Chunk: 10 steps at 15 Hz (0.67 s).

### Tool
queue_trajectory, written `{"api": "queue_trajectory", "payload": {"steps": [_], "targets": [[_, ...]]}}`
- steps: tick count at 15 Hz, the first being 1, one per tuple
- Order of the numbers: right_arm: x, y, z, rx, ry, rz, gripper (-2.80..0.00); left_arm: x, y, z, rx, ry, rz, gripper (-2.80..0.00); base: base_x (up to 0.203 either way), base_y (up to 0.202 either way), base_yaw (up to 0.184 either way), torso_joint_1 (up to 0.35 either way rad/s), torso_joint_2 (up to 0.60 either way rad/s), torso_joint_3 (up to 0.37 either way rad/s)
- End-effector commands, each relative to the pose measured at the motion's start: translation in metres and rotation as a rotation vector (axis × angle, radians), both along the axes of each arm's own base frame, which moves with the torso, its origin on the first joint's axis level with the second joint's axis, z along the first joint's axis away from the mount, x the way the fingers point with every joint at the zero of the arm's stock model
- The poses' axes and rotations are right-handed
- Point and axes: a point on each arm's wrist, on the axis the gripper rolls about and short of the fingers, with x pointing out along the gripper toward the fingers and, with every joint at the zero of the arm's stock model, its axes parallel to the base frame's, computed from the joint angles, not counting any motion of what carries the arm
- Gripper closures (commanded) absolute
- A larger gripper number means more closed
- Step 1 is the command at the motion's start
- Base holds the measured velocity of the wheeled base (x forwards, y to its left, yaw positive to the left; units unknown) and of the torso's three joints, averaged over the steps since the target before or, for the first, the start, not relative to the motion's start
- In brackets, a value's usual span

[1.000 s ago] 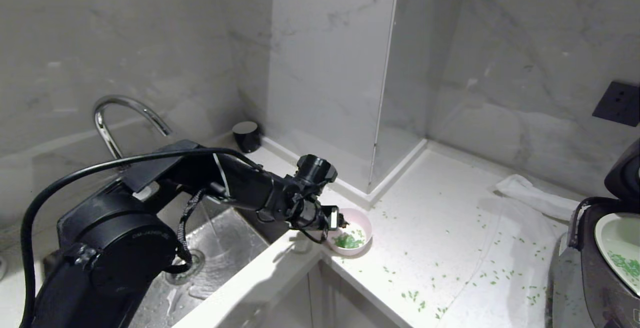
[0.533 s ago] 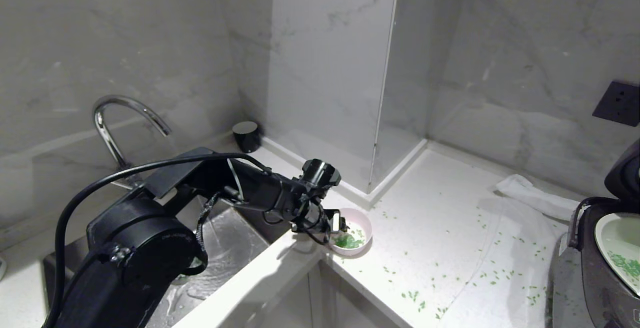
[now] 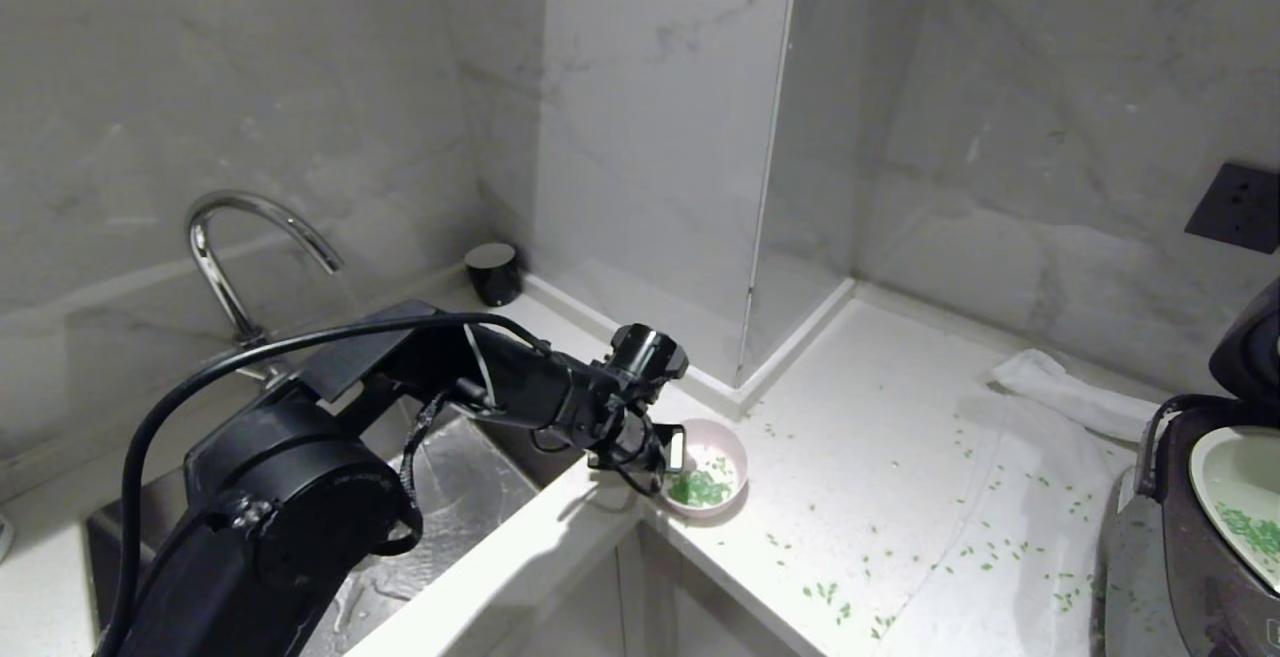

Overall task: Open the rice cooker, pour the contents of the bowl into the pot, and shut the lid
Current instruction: Pick up the bowl on the table

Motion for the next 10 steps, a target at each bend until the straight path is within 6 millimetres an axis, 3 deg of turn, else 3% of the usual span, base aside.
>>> {"api": "queue_trajectory", "payload": {"steps": [1, 5, 10], "targets": [[0.0, 0.0, 0.0, 0.0, 0.001, 0.001, 0.0, -0.001, 0.001, 0.008, -0.01, -0.01, 0.003, 0.0, 0.0, 0.0, 0.0, 0.0, 0.0, 0.0], [0.0, 0.0, 0.0, 0.0, 0.001, 0.001, 0.0, -0.002, 0.005, 0.0, 0.018, 0.028, 0.013, 0.0, 0.0, 0.0, 0.0, 0.0, 0.0, 0.0], [0.0, 0.0, 0.0, 0.0, 0.001, 0.001, 0.0, 0.0, 0.018, 0.028, -0.001, 0.003, 0.035, 0.0, 0.0, 0.0, 0.0, 0.0, 0.0, 0.0]]}}
